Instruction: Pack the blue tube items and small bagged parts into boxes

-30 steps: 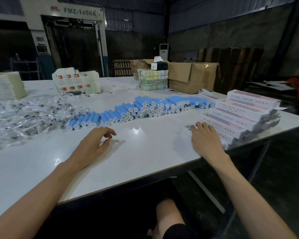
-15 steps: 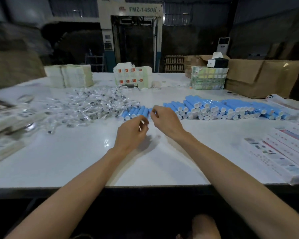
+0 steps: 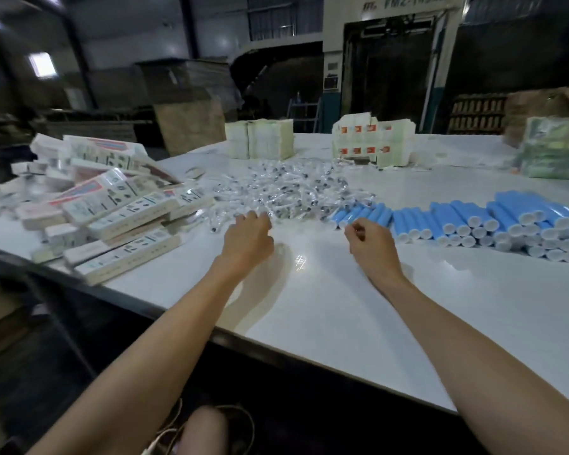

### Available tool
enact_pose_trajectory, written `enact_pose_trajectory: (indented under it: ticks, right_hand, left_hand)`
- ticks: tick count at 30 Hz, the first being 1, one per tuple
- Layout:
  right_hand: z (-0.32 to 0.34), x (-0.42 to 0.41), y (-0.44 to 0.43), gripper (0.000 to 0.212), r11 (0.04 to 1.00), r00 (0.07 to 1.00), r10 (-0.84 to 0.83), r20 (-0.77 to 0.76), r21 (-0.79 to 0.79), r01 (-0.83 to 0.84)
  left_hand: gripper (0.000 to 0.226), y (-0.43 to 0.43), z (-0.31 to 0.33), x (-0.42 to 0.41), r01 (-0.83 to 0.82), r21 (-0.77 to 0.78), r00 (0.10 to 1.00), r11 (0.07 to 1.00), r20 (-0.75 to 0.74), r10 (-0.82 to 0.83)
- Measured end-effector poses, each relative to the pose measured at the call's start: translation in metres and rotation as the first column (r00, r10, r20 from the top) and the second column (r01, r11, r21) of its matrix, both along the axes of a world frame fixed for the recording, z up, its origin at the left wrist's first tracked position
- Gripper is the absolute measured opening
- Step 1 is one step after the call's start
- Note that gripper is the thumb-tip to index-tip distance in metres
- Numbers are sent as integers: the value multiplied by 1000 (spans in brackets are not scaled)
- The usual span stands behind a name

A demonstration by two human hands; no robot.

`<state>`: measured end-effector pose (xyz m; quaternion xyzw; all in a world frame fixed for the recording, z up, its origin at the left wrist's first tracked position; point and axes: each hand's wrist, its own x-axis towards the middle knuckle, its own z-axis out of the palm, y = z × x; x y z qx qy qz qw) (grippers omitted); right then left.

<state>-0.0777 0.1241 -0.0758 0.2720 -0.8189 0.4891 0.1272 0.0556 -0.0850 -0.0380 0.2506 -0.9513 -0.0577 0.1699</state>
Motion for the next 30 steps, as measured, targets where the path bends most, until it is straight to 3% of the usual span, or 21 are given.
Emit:
enact_pose_trajectory:
  ticks: [4, 8, 11, 18, 22, 24, 27, 30]
  right_hand:
    - [0, 1, 0, 26, 998, 997, 61, 38, -33, -60]
    - [2, 2, -1, 26, 997, 996, 73, 51, -33, -71]
    - [3, 2, 0, 24, 996, 995, 81, 55, -32, -79]
    - [4, 5, 1, 25, 995, 994, 102, 41, 2, -102]
    - [3, 4, 1, 24, 994, 993, 111, 38, 10, -111]
    - [2, 3, 2, 23, 992, 991, 128, 43, 9, -129]
    - [2, 4, 2, 22, 989, 988, 146, 52, 18, -147]
    - [2, 6, 2, 23, 985, 984, 167, 58, 29, -168]
  left_hand:
    - [57, -53, 12, 36, -339, -137, 931, 931, 92, 353]
    - [48, -105, 13, 72, -493, -191, 843, 849, 137, 520]
    - [48, -126, 18, 86, -528, -256, 795, 810, 186, 577]
    - [33, -144, 16, 102, -405, -404, 780, 820, 316, 541]
    - [22, -150, 25, 102, -375, -282, 825, 883, 333, 457]
    - [18, -155, 33, 101, -378, -142, 842, 915, 358, 403]
    - [30, -160, 47, 96, -334, 99, 892, 938, 354, 280]
    - [38, -155, 56, 94, -309, 343, 917, 887, 355, 182]
